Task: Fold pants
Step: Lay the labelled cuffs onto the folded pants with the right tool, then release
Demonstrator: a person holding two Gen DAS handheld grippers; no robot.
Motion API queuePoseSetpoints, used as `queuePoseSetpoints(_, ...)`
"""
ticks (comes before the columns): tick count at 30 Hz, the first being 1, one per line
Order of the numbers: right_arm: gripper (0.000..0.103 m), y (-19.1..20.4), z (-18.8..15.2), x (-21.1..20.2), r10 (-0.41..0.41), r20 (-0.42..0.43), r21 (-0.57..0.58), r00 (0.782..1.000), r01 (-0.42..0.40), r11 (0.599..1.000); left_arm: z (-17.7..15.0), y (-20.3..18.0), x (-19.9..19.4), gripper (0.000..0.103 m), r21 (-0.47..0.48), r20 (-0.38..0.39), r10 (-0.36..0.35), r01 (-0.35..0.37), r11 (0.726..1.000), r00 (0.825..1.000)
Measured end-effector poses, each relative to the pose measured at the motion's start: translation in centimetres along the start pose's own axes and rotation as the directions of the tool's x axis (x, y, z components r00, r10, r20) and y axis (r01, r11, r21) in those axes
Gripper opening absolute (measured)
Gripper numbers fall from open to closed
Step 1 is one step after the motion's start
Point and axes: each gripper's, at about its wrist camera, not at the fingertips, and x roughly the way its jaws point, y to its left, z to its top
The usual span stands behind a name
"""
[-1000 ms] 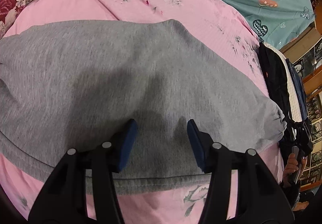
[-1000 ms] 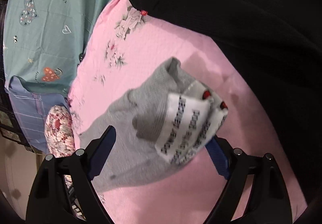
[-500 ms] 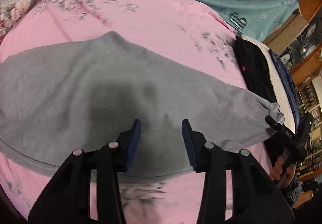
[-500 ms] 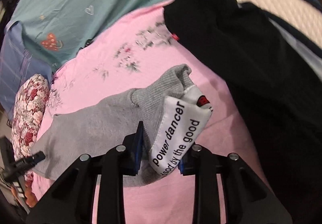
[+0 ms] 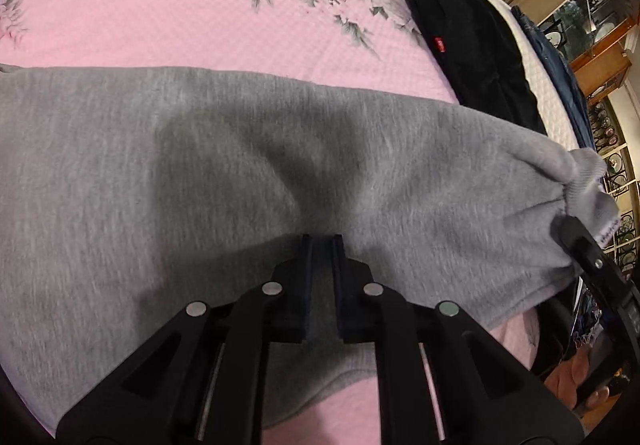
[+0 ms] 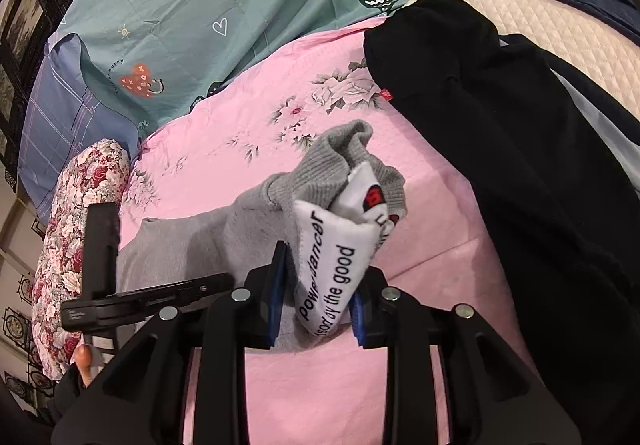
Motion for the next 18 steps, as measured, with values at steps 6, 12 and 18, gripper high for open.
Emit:
queuePoseSetpoints(6, 0.027, 0.8, 0.2, 0.6, -0.046, -0.002, -0.020, 0.999, 0.046, 0.999, -0.4, 0.6, -1.3, 0.010, -0.020, -0.014, -0.061, 0.060, 0.998, 0.998)
queuePoseSetpoints(12, 0.022, 2.1, 0.3, 0.4, -0.084, 0.024, -0.081, 0.996, 0.085, 0.993, -1.8, 6.4, -9.5, 0.010, -0.119, 0.175, -0.021, 0.043, 0.992, 0.984)
queuePoseSetpoints(18, 0.020, 4.2, 1.0, -0.3, -0.079, 0.058, -0.094, 0.995, 0.084, 0.992, -5.0, 17.2, -16.9, 0.011, -0.318, 0.284, 0.288, -0.194, 0.928, 0.914)
